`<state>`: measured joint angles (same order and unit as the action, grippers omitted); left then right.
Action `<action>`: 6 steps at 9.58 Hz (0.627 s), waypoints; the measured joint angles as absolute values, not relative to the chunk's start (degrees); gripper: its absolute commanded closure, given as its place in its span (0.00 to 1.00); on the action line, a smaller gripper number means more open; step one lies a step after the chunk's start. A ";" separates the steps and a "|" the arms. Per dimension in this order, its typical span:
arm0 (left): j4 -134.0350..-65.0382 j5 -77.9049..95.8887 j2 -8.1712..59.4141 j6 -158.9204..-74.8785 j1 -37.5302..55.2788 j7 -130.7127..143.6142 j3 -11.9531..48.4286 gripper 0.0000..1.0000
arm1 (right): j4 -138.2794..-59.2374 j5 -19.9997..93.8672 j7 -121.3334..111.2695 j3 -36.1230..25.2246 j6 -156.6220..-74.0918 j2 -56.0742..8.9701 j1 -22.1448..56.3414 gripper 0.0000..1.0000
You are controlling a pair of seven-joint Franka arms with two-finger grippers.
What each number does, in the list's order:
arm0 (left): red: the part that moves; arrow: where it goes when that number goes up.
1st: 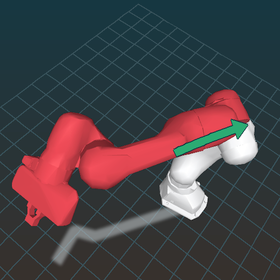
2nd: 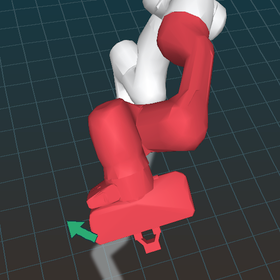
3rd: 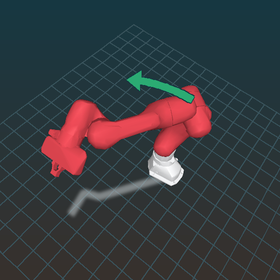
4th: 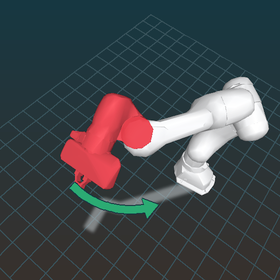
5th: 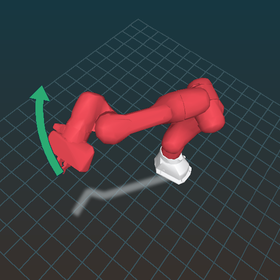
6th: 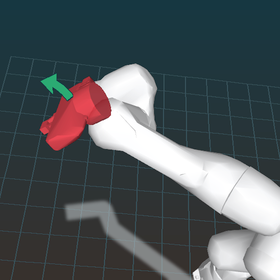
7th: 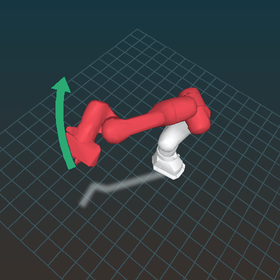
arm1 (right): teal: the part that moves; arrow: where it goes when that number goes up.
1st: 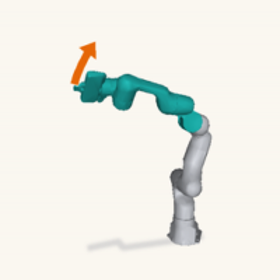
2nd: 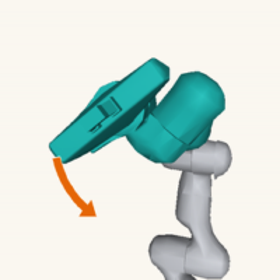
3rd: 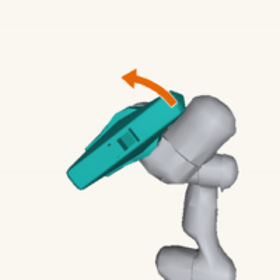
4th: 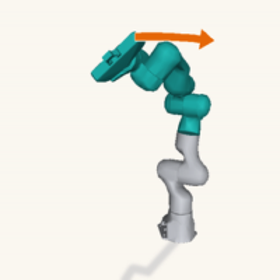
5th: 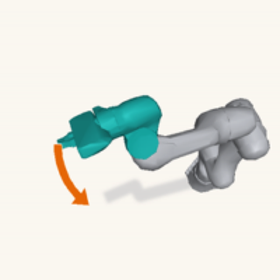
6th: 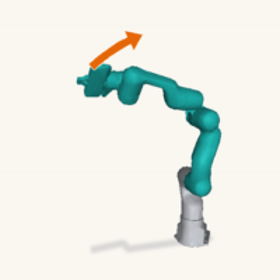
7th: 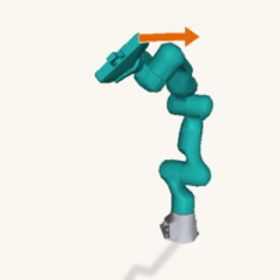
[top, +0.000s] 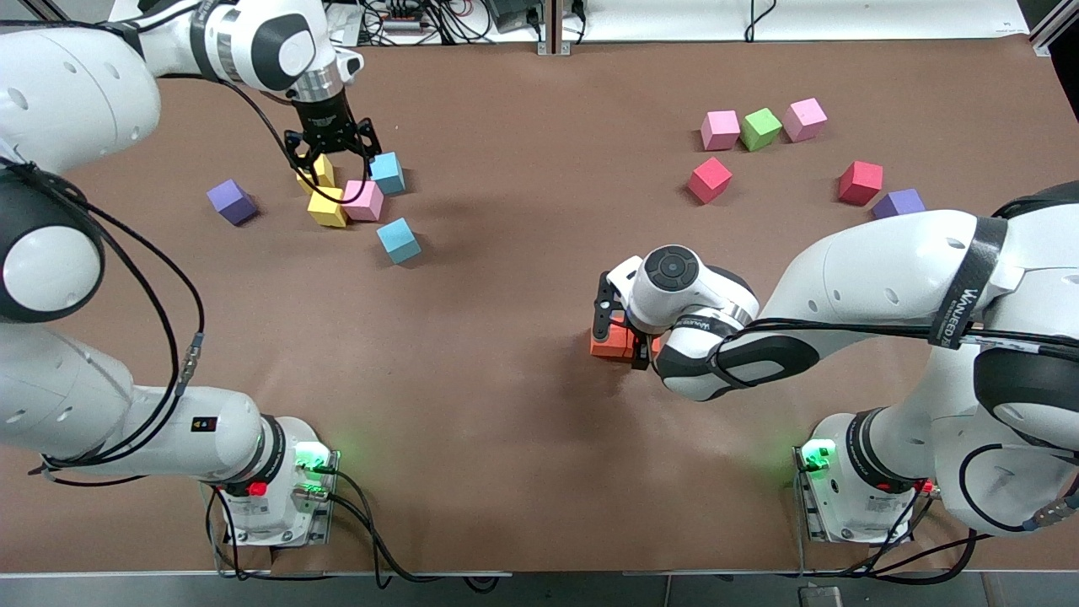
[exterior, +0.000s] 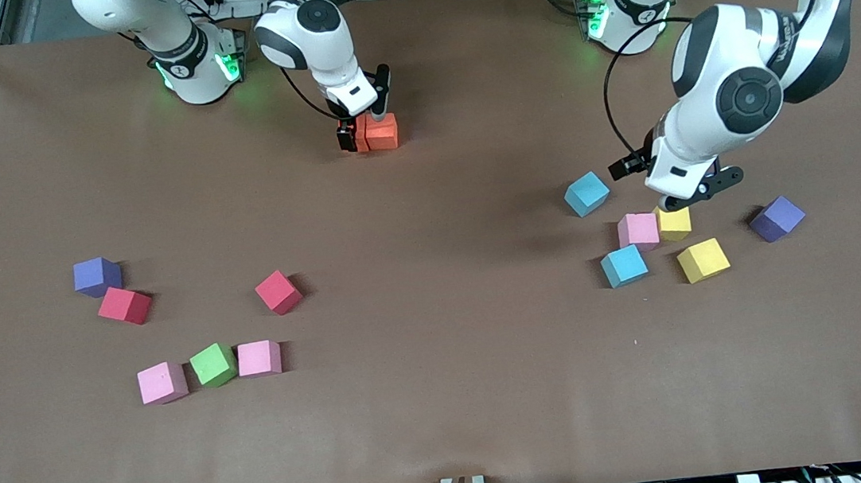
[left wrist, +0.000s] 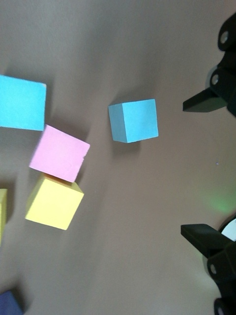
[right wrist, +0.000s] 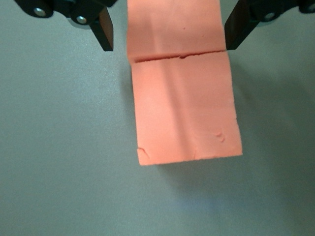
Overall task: Form number 2 with 11 blocks
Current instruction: 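Grasp the cyan cube with the left gripper while the right withdraws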
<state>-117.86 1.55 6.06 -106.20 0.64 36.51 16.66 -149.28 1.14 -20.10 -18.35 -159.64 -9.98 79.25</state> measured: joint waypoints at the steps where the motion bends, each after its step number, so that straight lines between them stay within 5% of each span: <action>1: -118.16 3.01 7.19 -106.64 0.64 37.99 16.66 0.00 | -149.05 1.14 -20.07 -18.35 -159.56 -9.81 79.25 0.00; 6: -126.80 6.44 11.02 -121.86 1.05 43.40 18.11 0.00 | -148.62 1.14 -19.97 -18.40 -153.39 -4.87 79.25 0.00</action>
<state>-126.80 6.44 11.02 -121.86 1.05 43.40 18.11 -148.62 1.14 -19.97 -18.40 -153.39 -4.87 79.25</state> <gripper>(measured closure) 0.000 0.000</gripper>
